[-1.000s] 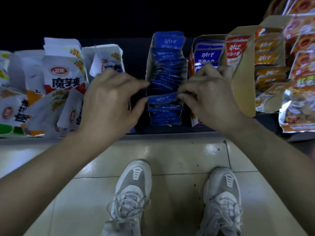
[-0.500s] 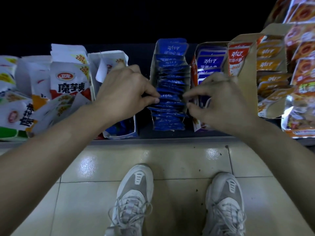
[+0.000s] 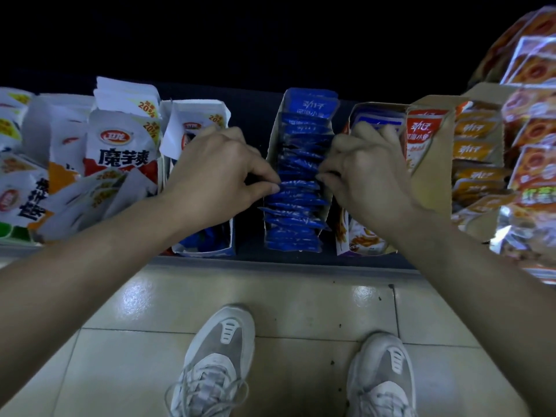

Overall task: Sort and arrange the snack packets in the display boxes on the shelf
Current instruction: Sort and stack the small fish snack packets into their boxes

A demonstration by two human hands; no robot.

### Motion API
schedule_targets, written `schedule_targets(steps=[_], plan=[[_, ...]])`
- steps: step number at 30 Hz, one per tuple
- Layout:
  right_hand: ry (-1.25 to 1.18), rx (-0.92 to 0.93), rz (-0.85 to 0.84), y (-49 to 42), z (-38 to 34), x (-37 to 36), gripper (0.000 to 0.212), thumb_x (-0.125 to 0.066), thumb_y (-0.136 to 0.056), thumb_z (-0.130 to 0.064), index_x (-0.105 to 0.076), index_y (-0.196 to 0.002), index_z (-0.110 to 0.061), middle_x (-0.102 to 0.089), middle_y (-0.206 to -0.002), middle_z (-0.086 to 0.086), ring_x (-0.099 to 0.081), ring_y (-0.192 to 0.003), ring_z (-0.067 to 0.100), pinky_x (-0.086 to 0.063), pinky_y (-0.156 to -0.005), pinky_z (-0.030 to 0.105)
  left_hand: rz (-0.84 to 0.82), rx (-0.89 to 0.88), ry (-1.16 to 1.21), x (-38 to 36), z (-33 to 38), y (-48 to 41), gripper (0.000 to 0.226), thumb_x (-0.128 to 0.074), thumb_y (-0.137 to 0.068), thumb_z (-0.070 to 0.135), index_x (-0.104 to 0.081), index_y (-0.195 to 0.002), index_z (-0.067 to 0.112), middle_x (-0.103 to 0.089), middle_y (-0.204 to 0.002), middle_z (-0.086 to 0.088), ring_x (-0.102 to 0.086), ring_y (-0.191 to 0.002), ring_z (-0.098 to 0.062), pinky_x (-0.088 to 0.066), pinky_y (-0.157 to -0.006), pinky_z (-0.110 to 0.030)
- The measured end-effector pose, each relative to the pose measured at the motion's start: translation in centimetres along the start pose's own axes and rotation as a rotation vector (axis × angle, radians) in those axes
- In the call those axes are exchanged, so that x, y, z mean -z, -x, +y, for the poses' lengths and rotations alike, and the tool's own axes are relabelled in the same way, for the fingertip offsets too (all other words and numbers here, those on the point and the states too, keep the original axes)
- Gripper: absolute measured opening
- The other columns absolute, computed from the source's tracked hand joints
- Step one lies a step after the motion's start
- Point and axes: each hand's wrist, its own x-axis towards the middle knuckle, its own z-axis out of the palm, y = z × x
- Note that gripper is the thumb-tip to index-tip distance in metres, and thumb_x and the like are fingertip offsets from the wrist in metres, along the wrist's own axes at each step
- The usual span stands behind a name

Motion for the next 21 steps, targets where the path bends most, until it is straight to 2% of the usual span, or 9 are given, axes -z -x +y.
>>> schedule_targets(steps=[5,8,12,14,15,17,19,20,21], plan=[[-0.196,-0.088,0.075,0.2,-0.6,0.6,0.016,-0.067,-0.091,-0.022,-0.078,-0.095,-0.012,-0.066,-0.083,0.003,-0.054,-0.081,0.028,-0.043,-0.073,0.043,0.096,0.042,0.061,-0.1,0.5,0.4,0.02,-0.072,-0.082,0.047,-0.081,-0.087,0.03,-0.071,-0.076,0.014,-0.049,-0.076,-0.009,-0.038,-0.078,-0.033],[-0.211,-0.076,0.045,0.6,-0.7,0.2,0.018,-0.068,-0.089,-0.017,-0.077,-0.102,-0.009,-0.07,-0.089,0.006,-0.057,-0.082,0.029,-0.05,-0.074,0.042,0.118,0.086,0.069,-0.1,1.0,0.5,0.023,-0.073,-0.078,0.051,-0.078,-0.084,0.03,-0.066,-0.069,0.014,-0.057,-0.072,-0.011,-0.044,-0.079,-0.034],[-0.318,-0.2,0.097,1.1,-0.9,1.7,0.019,-0.075,-0.086,-0.016,-0.073,-0.104,-0.011,-0.071,-0.092,0.002,-0.055,-0.083,0.014,-0.047,-0.08,0.023,0.184,0.142,0.176,0.5,1.0,0.3,0.025,-0.073,-0.085,0.042,-0.075,-0.101,0.024,-0.071,-0.083,0.015,-0.064,-0.078,-0.01,-0.055,-0.071,-0.038],[-0.282,-0.276,0.155,1.1,-1.0,2.7,0.021,-0.078,-0.083,-0.015,-0.071,-0.102,-0.009,-0.07,-0.091,0.003,-0.054,-0.08,0.01,-0.03,-0.091,-0.001,0.203,0.136,0.119,0.8,0.7,0.0,0.033,-0.075,-0.086,0.038,-0.072,-0.116,0.024,-0.07,-0.096,0.009,-0.062,-0.082,-0.011,-0.054,-0.072,-0.035],[-0.278,-0.315,0.143,0.9,-0.8,2.9,0.028,-0.079,-0.082,-0.017,-0.068,-0.106,-0.009,-0.069,-0.094,0.003,-0.053,-0.081,0.009,-0.023,-0.091,-0.006,0.189,0.126,0.083,0.8,0.5,-0.2,0.036,-0.075,-0.087,0.038,-0.071,-0.12,0.024,-0.07,-0.101,0.006,-0.062,-0.083,-0.012,-0.053,-0.072,-0.033],[-0.34,-0.376,0.052,0.5,-0.2,2.6,0.042,-0.079,-0.082,-0.026,-0.06,-0.117,-0.013,-0.066,-0.101,-0.001,-0.055,-0.085,0.009,-0.038,-0.084,0.004,0.15,0.088,0.011,0.5,0.3,-0.7,0.033,-0.071,-0.089,0.041,-0.074,-0.117,0.024,-0.071,-0.105,0.003,-0.065,-0.088,-0.017,-0.051,-0.075,-0.035],[-0.372,-0.381,0.043,-0.1,0.1,2.3,0.043,-0.078,-0.083,-0.028,-0.057,-0.118,-0.015,-0.063,-0.1,-0.006,-0.058,-0.085,0.012,-0.052,-0.077,0.029,0.15,0.06,-0.04,0.0,0.4,-1.1,0.03,-0.065,-0.092,0.045,-0.078,-0.109,0.025,-0.073,-0.103,0.004,-0.067,-0.09,-0.022,-0.05,-0.078,-0.041],[-0.374,-0.38,0.066,-0.2,0.1,2.2,0.041,-0.078,-0.084,-0.027,-0.056,-0.116,-0.015,-0.062,-0.098,-0.008,-0.059,-0.083,0.013,-0.053,-0.075,0.034,0.166,0.053,-0.045,-0.2,0.6,-1.2,0.03,-0.062,-0.093,0.047,-0.078,-0.107,0.025,-0.074,-0.101,0.005,-0.066,-0.09,-0.022,-0.049,-0.078,-0.042],[-0.373,-0.38,0.09,-0.4,0.2,2.1,0.039,-0.077,-0.085,-0.026,-0.056,-0.115,-0.014,-0.062,-0.095,-0.008,-0.06,-0.081,0.012,-0.052,-0.077,0.029,0.187,0.05,-0.045,-0.4,0.8,-1.4,0.031,-0.06,-0.095,0.047,-0.078,-0.106,0.026,-0.074,-0.099,0.005,-0.066,-0.088,-0.022,-0.047,-0.077,-0.041]])
